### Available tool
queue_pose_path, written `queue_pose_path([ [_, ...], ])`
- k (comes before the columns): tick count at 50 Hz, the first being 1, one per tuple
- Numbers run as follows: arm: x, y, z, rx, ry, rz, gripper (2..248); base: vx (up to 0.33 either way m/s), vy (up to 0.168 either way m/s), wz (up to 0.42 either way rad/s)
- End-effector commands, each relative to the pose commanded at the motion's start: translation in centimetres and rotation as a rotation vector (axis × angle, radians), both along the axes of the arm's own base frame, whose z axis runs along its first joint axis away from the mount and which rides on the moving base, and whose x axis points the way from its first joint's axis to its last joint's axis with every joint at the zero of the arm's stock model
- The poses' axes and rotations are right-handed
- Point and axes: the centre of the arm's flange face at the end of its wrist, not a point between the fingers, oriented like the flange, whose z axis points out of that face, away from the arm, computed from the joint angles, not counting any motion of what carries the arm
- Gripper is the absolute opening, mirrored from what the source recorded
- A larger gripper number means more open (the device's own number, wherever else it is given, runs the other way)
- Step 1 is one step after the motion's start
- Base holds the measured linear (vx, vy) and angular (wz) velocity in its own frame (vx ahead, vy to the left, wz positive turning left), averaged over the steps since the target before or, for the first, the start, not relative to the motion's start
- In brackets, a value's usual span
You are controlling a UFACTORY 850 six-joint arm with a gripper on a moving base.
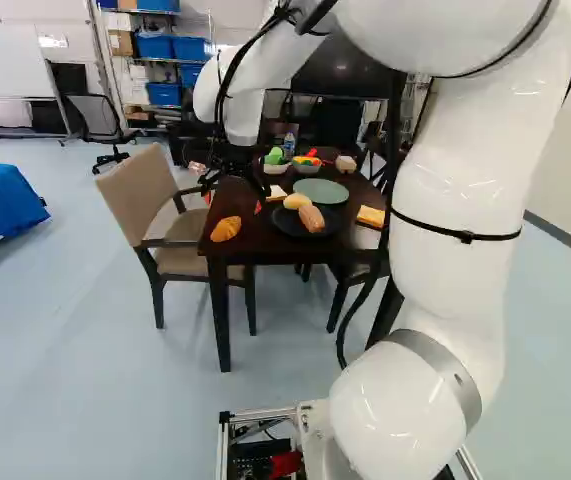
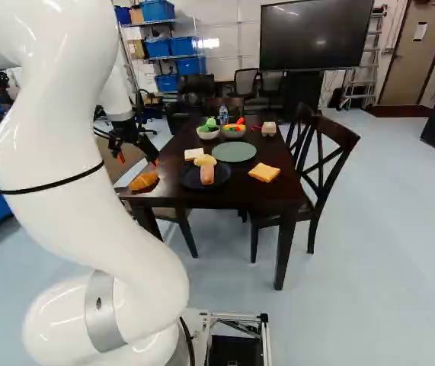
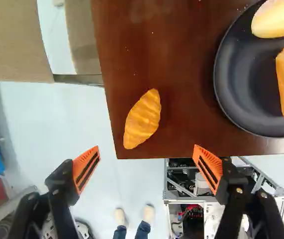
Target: Move the croissant to the empty plate
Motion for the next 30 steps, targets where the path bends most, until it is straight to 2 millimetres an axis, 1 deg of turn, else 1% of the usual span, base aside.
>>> queue_pose_path([
  [19,1.6,2.5,-0.1,-0.026,0.057,-0.14,247,0.0,0.0,0.0],
  [30,2.6,4.0,-0.1,-0.049,0.07,-0.115,247,0.0,0.0,0.0],
])
